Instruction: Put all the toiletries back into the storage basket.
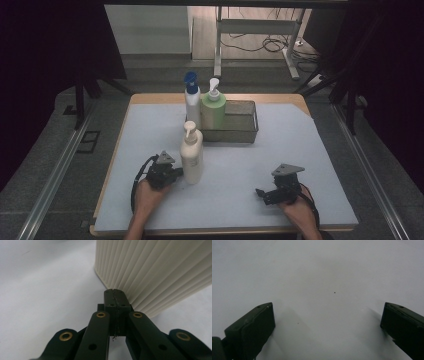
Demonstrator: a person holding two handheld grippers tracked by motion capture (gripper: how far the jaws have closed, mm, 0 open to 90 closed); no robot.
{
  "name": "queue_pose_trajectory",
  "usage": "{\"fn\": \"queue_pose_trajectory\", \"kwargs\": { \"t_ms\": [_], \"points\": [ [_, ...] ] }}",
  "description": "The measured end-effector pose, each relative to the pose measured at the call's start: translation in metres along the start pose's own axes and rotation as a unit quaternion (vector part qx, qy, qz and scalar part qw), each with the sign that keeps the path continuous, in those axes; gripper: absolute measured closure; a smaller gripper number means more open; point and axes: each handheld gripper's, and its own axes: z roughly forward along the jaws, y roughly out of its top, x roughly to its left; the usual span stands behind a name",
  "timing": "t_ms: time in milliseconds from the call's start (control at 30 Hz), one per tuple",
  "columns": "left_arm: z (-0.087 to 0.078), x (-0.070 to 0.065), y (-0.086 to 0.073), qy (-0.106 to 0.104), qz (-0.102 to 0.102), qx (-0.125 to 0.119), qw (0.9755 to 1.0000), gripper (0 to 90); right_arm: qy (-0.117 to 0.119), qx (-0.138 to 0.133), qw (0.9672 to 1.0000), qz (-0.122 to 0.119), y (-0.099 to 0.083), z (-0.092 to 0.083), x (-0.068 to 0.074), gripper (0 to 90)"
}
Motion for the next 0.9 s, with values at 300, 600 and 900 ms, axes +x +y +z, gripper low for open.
{"fn": "queue_pose_trajectory", "kwargs": {
  "t_ms": [300, 600, 900],
  "points": [
    [0.005, -0.012, 0.004, -0.015, 0.018, 0.006, 0.9997, 89.7, -0.001, 0.001, 1.0, 0.001, 0.0, 0.0, 0.0, 0.0],
    [0.014, -0.027, 0.011, -0.028, 0.04, 0.015, 0.9987, 89.7, 0.0, 0.0, 1.0, 0.0, 0.0, 0.0, 0.0, 0.0],
    [0.023, -0.034, 0.015, -0.037, 0.042, 0.017, 0.9983, 89.6, -0.001, 0.0, 1.0, 0.0, 0.0, 0.0, 0.0, 0.0]
  ]
}}
